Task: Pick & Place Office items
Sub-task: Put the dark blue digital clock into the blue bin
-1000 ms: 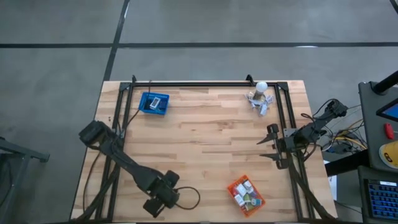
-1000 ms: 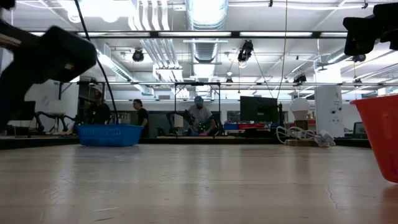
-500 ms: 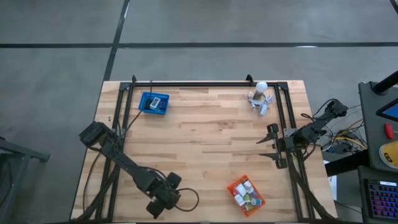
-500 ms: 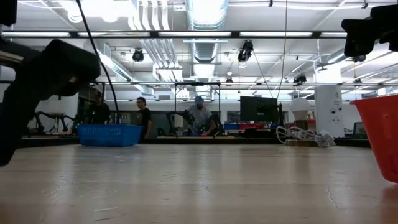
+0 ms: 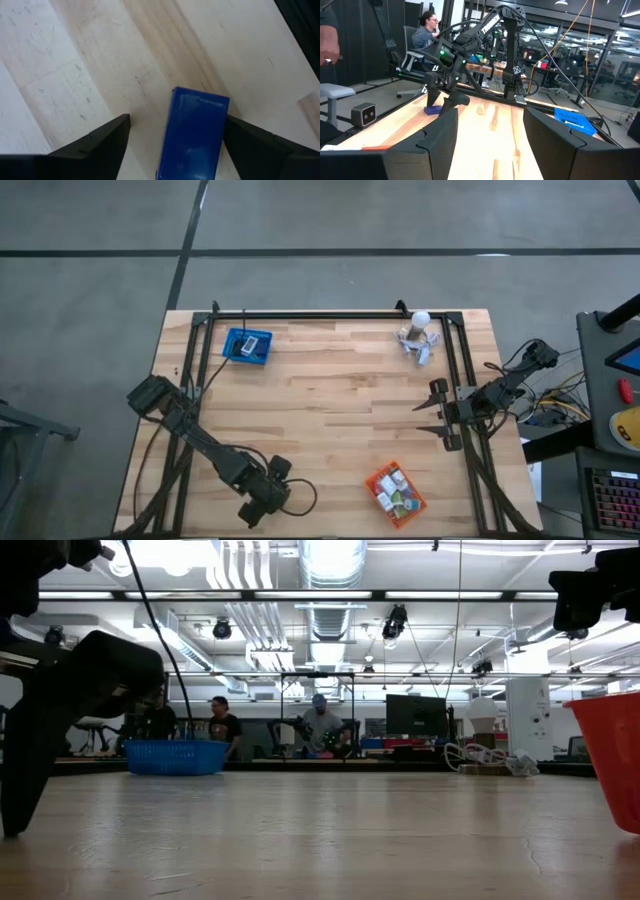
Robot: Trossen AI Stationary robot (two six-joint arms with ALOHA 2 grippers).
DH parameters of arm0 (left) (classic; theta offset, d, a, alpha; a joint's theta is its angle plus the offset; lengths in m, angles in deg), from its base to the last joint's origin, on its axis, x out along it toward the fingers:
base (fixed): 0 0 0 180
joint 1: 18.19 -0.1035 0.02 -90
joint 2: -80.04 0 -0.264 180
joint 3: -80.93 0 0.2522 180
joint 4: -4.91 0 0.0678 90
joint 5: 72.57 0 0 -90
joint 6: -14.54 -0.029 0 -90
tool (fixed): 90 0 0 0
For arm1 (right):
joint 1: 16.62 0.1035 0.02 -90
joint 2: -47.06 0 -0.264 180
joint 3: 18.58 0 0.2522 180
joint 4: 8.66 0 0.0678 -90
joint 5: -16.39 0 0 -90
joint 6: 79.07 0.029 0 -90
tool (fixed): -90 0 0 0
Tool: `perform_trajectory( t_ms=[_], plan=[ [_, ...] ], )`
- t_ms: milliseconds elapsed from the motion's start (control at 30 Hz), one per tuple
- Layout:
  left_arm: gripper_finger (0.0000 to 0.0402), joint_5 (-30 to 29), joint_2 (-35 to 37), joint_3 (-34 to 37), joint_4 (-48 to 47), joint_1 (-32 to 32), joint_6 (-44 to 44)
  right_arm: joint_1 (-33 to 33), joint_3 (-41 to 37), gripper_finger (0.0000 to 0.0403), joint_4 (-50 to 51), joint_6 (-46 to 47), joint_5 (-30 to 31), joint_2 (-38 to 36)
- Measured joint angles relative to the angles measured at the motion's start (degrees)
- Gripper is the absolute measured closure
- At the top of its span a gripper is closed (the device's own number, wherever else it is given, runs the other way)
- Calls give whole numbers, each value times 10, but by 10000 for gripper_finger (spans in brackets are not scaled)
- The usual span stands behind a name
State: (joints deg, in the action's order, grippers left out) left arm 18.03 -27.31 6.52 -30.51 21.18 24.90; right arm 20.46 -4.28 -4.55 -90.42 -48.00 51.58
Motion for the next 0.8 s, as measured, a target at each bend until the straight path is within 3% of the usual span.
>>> perform_trajectory(
  t_ms=[333,533,800],
  plan=[
    [179,-6,2,17,18,1,20,0,0,184,0,0,0,0],
    [255,-9,2,18,16,1,23,0,0,184,0,4,0,0],
    [256,-29,1,18,16,2,23,0,0,184,0,5,0,0]
  ],
)
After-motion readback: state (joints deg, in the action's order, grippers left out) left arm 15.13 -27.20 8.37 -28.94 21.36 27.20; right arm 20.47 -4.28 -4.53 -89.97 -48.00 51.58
